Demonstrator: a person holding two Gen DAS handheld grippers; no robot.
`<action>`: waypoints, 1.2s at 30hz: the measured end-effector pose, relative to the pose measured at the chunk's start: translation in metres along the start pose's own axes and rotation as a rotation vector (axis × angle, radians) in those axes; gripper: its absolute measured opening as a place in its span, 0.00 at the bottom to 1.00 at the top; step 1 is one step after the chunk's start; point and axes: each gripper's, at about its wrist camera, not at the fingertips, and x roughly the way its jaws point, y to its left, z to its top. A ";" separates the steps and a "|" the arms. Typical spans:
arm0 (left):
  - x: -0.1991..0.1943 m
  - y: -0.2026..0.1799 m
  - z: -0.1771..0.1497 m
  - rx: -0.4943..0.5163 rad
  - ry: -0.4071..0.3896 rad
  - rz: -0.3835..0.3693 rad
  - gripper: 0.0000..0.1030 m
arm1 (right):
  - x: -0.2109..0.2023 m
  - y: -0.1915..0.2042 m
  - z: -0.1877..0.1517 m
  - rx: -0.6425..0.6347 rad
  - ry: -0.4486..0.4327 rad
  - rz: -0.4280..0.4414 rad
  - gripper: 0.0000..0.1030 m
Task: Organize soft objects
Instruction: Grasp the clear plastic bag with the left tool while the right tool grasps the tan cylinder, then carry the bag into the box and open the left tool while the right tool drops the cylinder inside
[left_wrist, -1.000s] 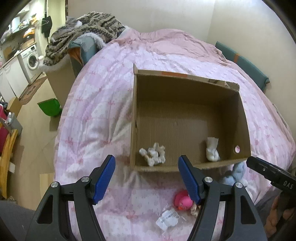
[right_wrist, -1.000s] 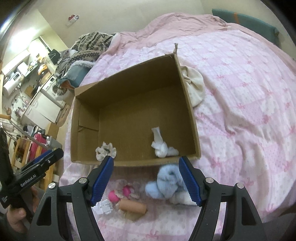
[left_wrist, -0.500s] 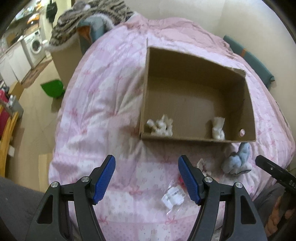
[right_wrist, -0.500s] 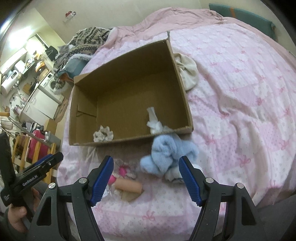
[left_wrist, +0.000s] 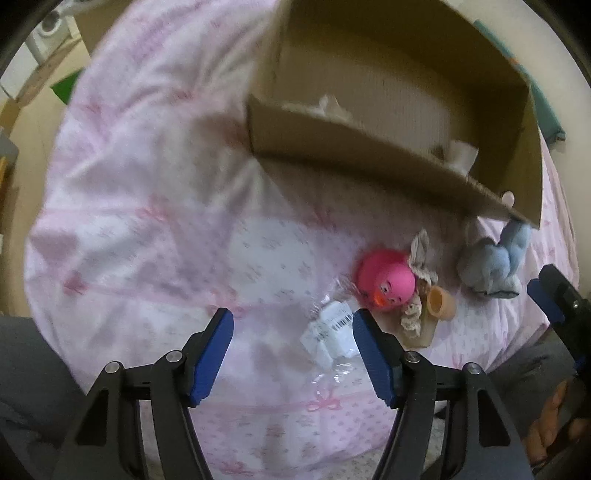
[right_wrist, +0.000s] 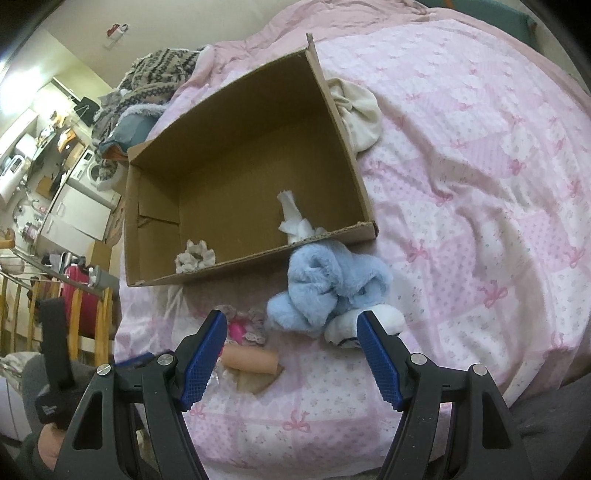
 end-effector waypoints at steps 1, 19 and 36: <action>0.005 -0.005 -0.001 0.007 0.011 -0.008 0.62 | 0.001 -0.001 0.000 0.004 0.004 0.000 0.75; -0.008 -0.021 -0.014 0.087 -0.054 0.000 0.12 | 0.056 0.012 -0.014 0.070 0.281 0.257 0.75; -0.032 -0.015 0.001 0.090 -0.170 0.027 0.12 | 0.090 0.032 -0.013 -0.029 0.335 0.099 0.37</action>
